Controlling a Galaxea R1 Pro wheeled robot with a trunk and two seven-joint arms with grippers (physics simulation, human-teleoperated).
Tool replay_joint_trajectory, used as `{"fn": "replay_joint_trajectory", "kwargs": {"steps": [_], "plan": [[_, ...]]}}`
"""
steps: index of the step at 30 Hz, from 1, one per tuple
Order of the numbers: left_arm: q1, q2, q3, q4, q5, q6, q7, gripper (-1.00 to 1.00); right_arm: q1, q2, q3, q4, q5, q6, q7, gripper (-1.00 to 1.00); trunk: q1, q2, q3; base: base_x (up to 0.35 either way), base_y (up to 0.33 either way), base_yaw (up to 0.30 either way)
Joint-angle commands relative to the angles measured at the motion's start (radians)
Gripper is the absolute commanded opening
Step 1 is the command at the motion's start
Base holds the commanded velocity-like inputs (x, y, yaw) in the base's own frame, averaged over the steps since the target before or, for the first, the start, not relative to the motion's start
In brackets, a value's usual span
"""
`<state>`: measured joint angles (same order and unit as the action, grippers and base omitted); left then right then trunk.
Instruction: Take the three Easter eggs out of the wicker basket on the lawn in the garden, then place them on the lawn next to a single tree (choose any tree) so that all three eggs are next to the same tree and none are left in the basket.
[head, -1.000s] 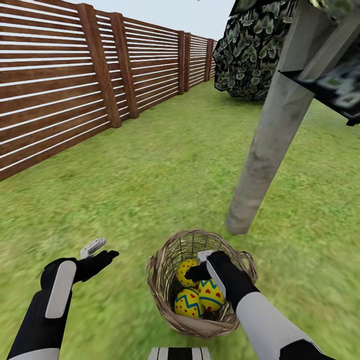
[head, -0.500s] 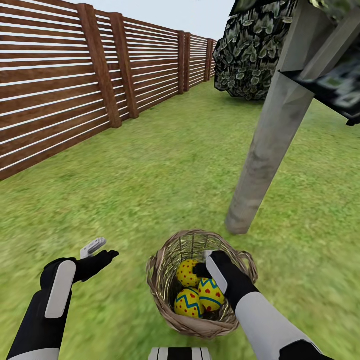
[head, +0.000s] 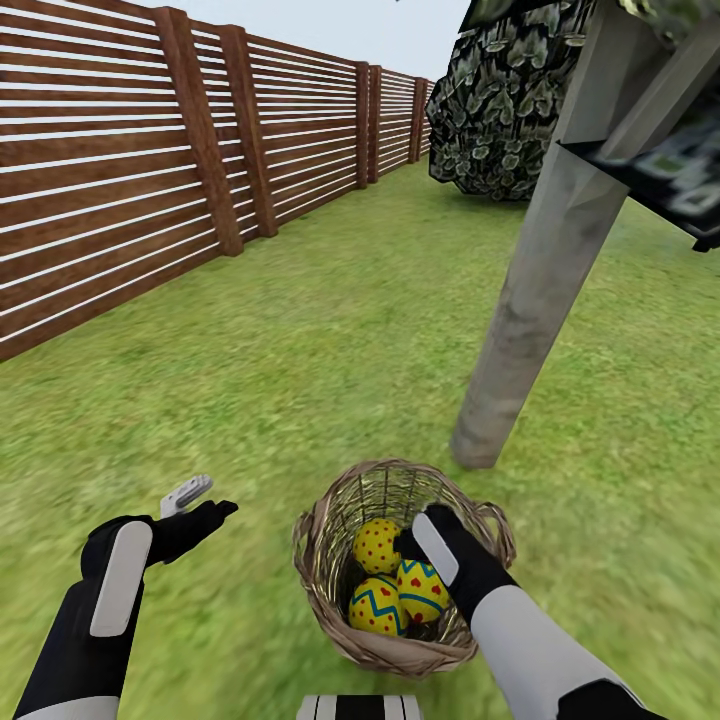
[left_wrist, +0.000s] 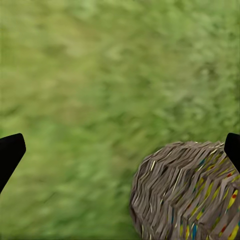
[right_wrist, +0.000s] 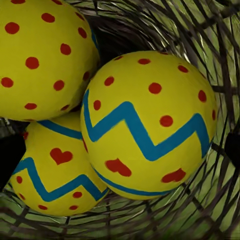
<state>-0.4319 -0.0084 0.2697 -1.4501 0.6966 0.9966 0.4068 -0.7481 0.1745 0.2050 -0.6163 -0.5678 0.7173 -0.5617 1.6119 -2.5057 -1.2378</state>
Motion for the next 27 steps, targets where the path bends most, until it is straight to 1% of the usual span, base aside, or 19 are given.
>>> {"fn": "replay_joint_trajectory", "kwargs": {"steps": [1,5,8,22,25,27], "plan": [[-0.001,-0.001,0.002,-0.001,0.011,0.004,0.009,1.0,-0.001,0.0,0.003,0.011,-0.033,0.0,-0.031,1.0,0.0,0.0,-0.001,0.0,0.0,0.0],[-0.001,-0.001,0.002,-0.001,0.011,0.005,0.009,1.0,-0.001,0.0,0.002,0.025,-0.053,-0.034,-0.095,1.0,0.0,0.0,-0.001,0.0,0.0,0.0],[-0.001,-0.001,0.002,-0.001,0.012,0.005,0.009,1.0,-0.001,0.0,0.003,0.033,-0.058,-0.056,-0.113,1.0,0.0,0.0,-0.001,0.0,0.0,0.0],[-0.001,-0.001,0.002,-0.002,0.012,0.004,0.008,1.0,-0.002,0.0,0.005,0.04,-0.058,-0.069,-0.115,1.0,0.0,0.0,-0.001,0.0,0.0,0.0],[-0.001,-0.001,0.002,-0.003,0.012,0.004,0.007,1.0,-0.002,0.0,0.006,0.04,-0.058,-0.07,-0.115,1.0,0.001,-0.001,-0.012,0.0,0.0,0.0],[-0.001,-0.002,0.002,-0.003,0.012,0.004,0.007,1.0,-0.001,0.0,0.006,0.04,-0.058,-0.07,-0.115,1.0,0.001,-0.001,-0.012,0.0,0.0,0.0]]}}
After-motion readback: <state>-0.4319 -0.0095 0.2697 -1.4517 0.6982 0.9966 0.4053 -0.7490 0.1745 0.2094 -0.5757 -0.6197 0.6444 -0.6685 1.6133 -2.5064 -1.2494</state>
